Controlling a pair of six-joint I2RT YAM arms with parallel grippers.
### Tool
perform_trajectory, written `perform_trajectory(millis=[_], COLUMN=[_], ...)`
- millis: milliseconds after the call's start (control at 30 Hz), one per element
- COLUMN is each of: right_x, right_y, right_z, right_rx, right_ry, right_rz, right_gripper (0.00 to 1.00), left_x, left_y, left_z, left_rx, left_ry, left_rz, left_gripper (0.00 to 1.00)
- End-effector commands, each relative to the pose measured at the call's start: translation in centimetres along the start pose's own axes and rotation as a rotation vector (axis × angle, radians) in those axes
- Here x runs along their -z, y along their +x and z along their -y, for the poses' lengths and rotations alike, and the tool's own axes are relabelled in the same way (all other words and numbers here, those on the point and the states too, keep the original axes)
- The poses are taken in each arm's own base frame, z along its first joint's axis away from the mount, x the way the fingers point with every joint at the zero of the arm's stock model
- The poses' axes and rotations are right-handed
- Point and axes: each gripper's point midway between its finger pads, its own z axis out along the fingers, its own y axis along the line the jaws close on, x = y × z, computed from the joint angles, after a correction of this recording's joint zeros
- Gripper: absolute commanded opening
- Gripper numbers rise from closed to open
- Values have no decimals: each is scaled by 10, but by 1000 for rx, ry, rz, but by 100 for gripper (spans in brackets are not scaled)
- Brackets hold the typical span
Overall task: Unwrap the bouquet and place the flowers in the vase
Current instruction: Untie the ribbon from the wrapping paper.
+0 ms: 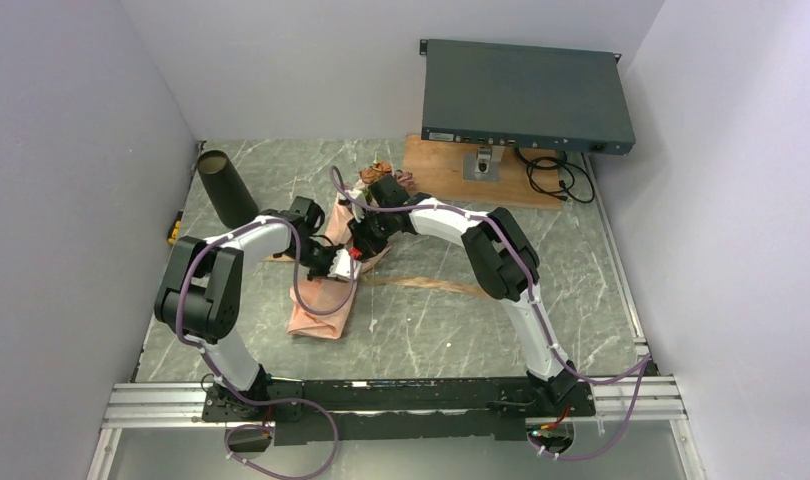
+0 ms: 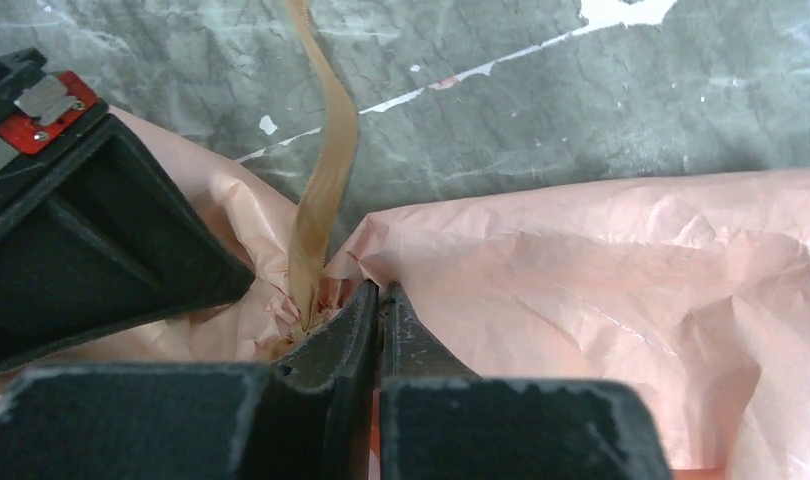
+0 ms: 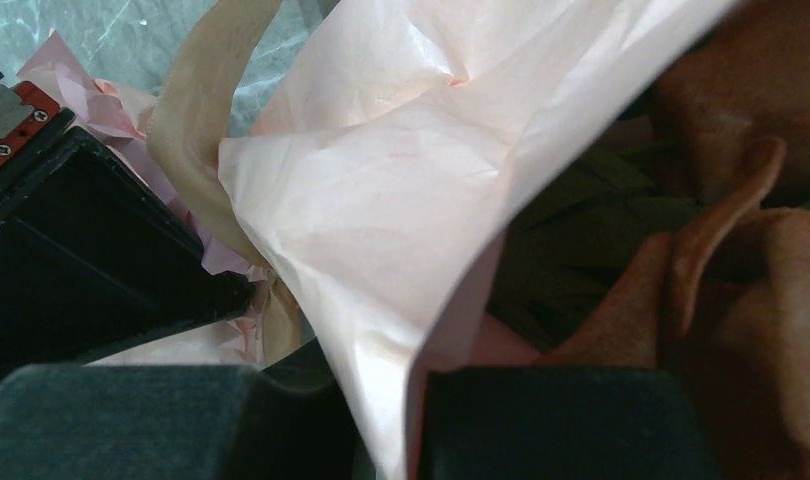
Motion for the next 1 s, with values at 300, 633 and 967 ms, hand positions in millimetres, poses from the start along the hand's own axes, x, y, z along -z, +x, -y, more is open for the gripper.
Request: perform_trajectory(millis=[300, 633, 967], right_x=[0, -1, -2], right_y=[61, 58, 60], right_z=[52, 50, 45], right_rx=[-105, -114, -103], right_ry=[144, 132, 133], right_rz=[-144, -129, -133], right_gripper=[8, 8, 8], left_x=[3, 20, 82], left_y=[59, 29, -47], left_z=[110, 90, -17], left_rx=[-96, -76, 225], left_ry=[362, 205, -175], left_rz=[-171, -100, 159], left_gripper=[7, 20, 35])
